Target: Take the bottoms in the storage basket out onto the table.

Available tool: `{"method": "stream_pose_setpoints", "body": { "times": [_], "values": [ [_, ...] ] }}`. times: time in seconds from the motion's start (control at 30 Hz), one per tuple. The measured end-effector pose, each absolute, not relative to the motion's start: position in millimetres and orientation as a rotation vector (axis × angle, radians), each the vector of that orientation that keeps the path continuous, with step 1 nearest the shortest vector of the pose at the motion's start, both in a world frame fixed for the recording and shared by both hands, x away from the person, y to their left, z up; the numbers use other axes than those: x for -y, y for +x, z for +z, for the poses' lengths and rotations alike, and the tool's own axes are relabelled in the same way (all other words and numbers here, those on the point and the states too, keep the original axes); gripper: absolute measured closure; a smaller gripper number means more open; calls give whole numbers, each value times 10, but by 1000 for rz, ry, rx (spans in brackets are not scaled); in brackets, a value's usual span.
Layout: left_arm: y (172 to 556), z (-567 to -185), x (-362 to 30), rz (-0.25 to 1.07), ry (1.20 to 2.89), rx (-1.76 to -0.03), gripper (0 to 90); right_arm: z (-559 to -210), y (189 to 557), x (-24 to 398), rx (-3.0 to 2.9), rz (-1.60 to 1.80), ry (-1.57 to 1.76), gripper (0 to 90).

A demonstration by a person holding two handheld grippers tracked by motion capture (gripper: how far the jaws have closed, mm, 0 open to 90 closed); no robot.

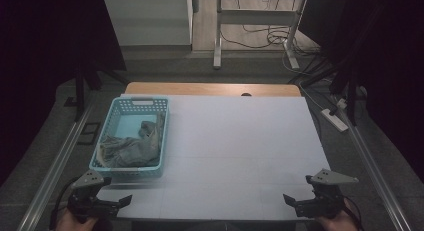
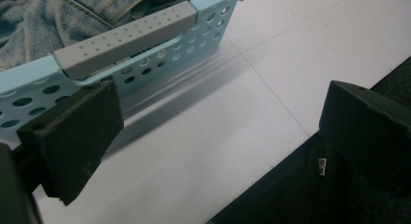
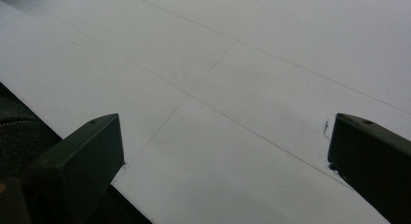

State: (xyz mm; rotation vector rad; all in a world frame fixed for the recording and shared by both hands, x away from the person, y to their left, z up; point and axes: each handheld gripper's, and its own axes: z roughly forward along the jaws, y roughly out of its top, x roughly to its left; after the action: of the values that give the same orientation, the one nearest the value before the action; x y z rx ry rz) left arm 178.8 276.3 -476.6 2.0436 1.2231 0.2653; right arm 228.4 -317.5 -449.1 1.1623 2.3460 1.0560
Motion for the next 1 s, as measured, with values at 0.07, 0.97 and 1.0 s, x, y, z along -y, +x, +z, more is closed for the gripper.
{"method": "stream_pose_setpoints", "body": {
  "times": [0.07,0.97,1.0],
  "values": [
    [1789,-4766,-2762,266,2045,-1224,20,-4491,2289,3177,-2354,1059,1162,0],
    [1798,-4762,-2836,204,1986,-1212,0,-4505,2303,3138,-2408,1035,1132,1],
    [1798,-4762,-2836,204,1986,-1212,0,-4505,2303,3138,-2408,1035,1132,1]
  ]
}}
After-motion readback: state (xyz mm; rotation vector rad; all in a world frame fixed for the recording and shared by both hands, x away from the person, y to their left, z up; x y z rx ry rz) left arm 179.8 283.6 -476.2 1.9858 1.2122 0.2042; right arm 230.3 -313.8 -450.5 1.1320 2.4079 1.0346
